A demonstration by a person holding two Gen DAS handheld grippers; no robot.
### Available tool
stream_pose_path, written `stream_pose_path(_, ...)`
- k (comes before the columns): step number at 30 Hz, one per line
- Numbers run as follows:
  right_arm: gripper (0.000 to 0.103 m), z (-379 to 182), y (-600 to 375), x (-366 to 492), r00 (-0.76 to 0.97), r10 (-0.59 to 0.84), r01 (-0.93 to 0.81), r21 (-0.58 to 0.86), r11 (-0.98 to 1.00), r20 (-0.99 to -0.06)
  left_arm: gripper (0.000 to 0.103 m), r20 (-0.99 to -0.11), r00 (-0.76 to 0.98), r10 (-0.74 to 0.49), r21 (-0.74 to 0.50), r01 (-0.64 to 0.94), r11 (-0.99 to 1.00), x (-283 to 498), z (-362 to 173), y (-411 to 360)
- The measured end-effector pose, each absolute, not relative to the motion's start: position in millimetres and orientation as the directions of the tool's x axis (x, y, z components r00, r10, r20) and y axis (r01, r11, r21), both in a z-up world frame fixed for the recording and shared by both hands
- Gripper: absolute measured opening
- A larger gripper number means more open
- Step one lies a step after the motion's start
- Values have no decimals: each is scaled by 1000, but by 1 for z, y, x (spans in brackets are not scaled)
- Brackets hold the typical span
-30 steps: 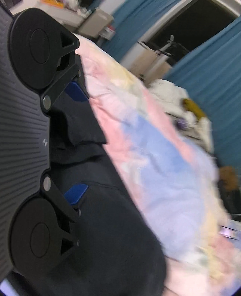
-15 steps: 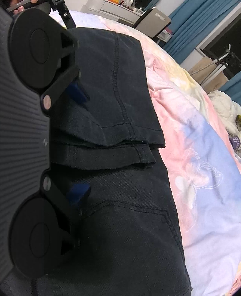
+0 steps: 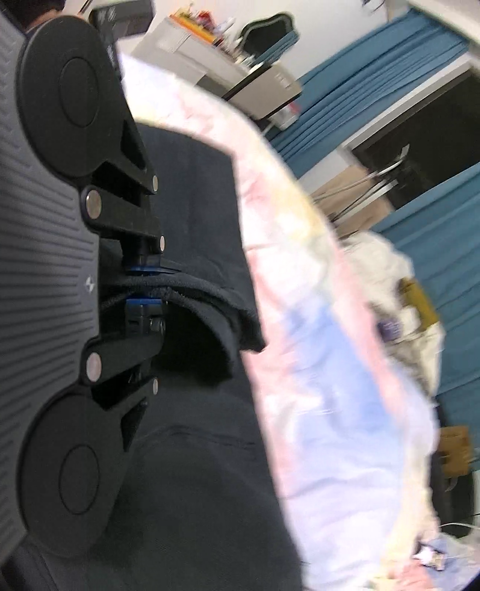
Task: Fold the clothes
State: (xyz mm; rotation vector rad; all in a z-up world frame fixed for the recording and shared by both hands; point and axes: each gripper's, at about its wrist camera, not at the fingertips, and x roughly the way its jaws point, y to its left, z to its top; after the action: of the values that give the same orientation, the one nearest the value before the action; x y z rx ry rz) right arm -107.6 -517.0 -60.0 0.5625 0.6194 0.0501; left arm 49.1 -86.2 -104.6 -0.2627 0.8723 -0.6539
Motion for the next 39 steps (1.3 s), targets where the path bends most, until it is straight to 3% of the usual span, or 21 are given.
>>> stream_pose_path(5, 12, -47, -543, -128, 841, 147, 159, 497, 853, -520, 103, -547, 448, -707, -584, 402, 706, 48, -102, -69)
stream_pose_path(8, 12, -84, -560, -128, 780, 148, 230, 499, 836, -607, 103, -528, 421, -737, -597, 433, 675, 51, -104, -75)
stream_pose_path(13, 13, -142, -560, -127, 728, 179, 277, 522, 806, -662, 100, -626, 350, -697, -559, 421, 714, 70, -125, -100)
stream_pose_path(15, 14, -140, -557, -128, 732, 172, 277, 519, 809, -659, 91, -609, 323, -725, -604, 404, 687, 75, -128, -98)
stream_pose_path(17, 15, -138, -553, -129, 737, 166, 277, 516, 811, -656, 67, -580, 300, -757, -640, 408, 651, 77, -126, -98)
stream_pose_path(21, 15, -135, -546, -130, 745, 152, 276, 509, 815, -649, 46, -595, 303, -744, -598, 452, 662, 71, -120, -111)
stream_pose_path(23, 15, -133, -542, -130, 749, 146, 276, 505, 818, -646, 15, -603, 356, -714, -550, 463, 695, 62, -115, -114)
stream_pose_path(30, 15, -116, -523, -130, 780, 128, 263, 506, 822, -612, 11, -502, 489, -713, -600, 396, 695, 42, -76, -89)
stream_pose_path(33, 14, -101, -516, -124, 796, 144, 240, 525, 817, -588, 11, -455, 535, -712, -573, 436, 694, 32, -54, -77)
stream_pose_path(39, 14, -76, -500, -101, 803, 212, 186, 572, 799, -557, 11, -438, 590, -678, -572, 399, 717, 35, -29, -51)
